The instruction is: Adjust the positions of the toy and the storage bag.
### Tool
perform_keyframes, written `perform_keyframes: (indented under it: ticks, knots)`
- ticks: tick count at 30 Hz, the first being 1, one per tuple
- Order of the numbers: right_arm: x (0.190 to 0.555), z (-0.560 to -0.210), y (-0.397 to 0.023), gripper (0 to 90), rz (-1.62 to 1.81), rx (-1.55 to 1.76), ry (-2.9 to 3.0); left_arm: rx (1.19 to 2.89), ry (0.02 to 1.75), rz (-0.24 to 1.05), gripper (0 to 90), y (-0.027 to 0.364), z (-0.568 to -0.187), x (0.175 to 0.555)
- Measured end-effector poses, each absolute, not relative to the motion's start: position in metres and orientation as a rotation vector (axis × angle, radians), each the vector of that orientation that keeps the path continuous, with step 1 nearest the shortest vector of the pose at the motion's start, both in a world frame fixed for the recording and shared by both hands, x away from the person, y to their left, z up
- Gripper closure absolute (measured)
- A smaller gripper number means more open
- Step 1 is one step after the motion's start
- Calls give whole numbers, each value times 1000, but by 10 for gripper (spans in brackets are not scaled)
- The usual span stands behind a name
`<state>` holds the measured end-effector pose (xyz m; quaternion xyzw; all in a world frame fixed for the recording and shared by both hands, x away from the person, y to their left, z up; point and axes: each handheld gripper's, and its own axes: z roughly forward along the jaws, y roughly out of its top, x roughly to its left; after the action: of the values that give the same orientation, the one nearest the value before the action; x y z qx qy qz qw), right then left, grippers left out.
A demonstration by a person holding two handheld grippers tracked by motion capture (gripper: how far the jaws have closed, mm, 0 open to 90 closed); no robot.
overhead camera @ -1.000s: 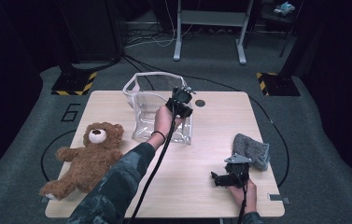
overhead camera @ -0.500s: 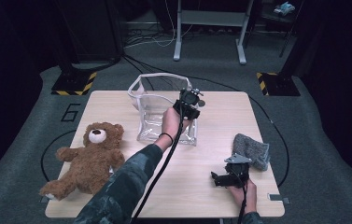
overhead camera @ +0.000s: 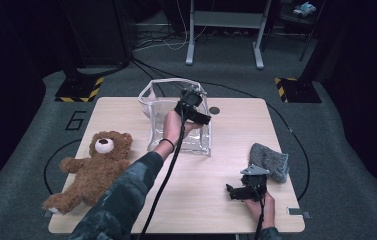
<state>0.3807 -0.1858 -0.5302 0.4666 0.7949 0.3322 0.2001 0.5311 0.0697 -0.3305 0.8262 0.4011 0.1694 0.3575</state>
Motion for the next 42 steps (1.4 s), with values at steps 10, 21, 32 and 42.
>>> perform_keyframes:
  ticks: [10,21,32,42]
  knots:
    - [381,-530,-186,0,928,1305,2220,1996,1262,597,198,163,-307,559]
    - [381,-530,-186,0,929,1303,2220,2047,1332,607,239,190,-328,566]
    - [381,-530,-186,0,929,1303,2220,2086,1292,652,544,194,-342,563]
    - [381,-530,-185,0,928,1308,2215,2082,1191,607,767,191,-344,556]
